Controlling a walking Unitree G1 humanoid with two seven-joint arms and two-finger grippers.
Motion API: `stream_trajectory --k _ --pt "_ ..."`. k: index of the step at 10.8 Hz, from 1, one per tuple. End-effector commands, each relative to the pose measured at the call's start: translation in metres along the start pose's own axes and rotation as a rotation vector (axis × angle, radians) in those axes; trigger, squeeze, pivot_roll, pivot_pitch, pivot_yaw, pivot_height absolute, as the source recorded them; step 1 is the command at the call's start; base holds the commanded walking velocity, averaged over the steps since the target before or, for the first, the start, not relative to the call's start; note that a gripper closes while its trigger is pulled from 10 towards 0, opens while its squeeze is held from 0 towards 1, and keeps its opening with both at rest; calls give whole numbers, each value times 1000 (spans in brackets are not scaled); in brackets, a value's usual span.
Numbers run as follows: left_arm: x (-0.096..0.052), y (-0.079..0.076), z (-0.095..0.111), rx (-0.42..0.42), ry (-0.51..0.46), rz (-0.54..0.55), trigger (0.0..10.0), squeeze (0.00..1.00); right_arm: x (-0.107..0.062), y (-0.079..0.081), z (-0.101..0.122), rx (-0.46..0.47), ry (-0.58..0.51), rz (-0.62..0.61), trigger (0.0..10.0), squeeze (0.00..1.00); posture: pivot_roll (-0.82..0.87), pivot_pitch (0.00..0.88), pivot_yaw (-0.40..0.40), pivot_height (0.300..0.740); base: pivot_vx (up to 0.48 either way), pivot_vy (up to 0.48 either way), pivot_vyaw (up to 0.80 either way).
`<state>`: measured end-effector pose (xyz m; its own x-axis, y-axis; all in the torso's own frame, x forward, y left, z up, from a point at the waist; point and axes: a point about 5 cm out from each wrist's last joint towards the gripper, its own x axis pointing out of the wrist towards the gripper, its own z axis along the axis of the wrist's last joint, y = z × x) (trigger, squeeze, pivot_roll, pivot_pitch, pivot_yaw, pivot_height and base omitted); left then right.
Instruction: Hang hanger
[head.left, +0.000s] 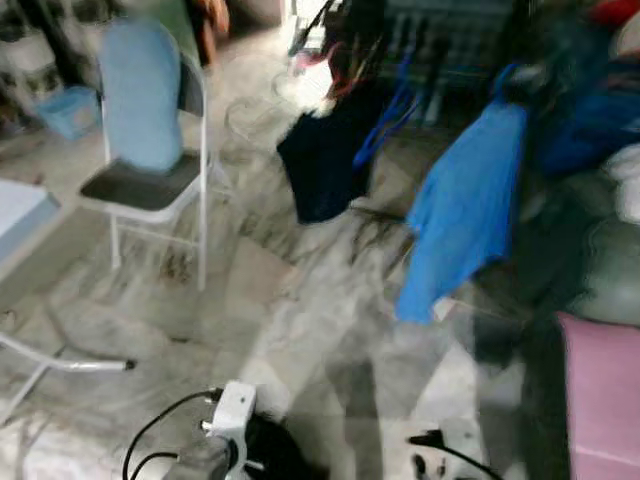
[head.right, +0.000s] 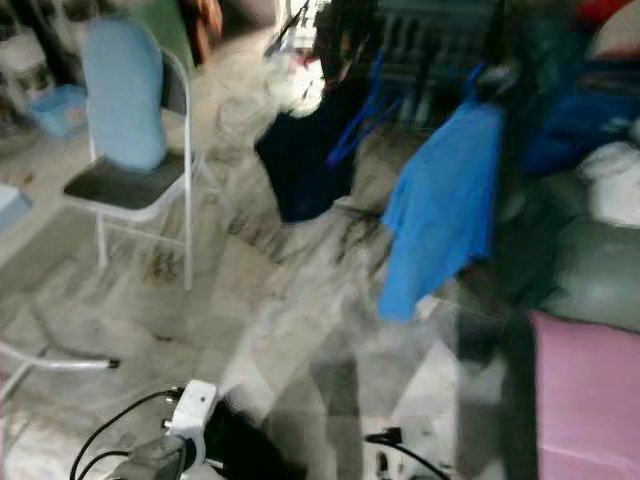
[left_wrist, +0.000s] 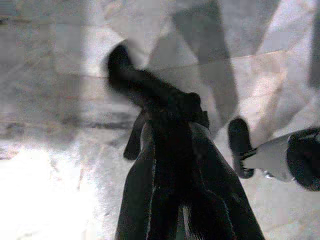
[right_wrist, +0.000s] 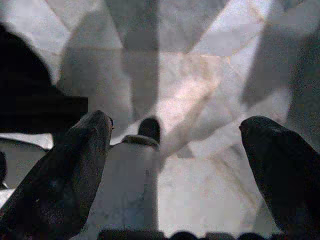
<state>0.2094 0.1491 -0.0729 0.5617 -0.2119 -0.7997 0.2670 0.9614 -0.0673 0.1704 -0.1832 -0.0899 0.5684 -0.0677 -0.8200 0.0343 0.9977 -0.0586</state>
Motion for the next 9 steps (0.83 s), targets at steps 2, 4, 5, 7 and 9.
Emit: stream_trajectory --k 2,4,5,7,9 --pt "0 2 2 14 5 17 10000 0 0 -5 -1 0 -2 -9 10000 0 -155 83 54 740 0 461 0" --pt "0 2 2 21 10 19 10000 0 -1 -7 0 3 -7 -13 10000 0 -159 84 57 740 0 472 0" --pt "0 2 2 25 7 16 10000 0 -1 -8 0 4 -9 -16 10000 0 -161 83 59 740 0 480 0" --pt "0 3 2 39 14 18 10000 0 -1 -8 0 1 -9 -18 10000 0 -162 79 60 740 0 480 0" --pt "0 5 2 46 14 22 10000 0 -1 -7 -1 -6 -9 -19 10000 0 -163 75 60 740 0 480 0"
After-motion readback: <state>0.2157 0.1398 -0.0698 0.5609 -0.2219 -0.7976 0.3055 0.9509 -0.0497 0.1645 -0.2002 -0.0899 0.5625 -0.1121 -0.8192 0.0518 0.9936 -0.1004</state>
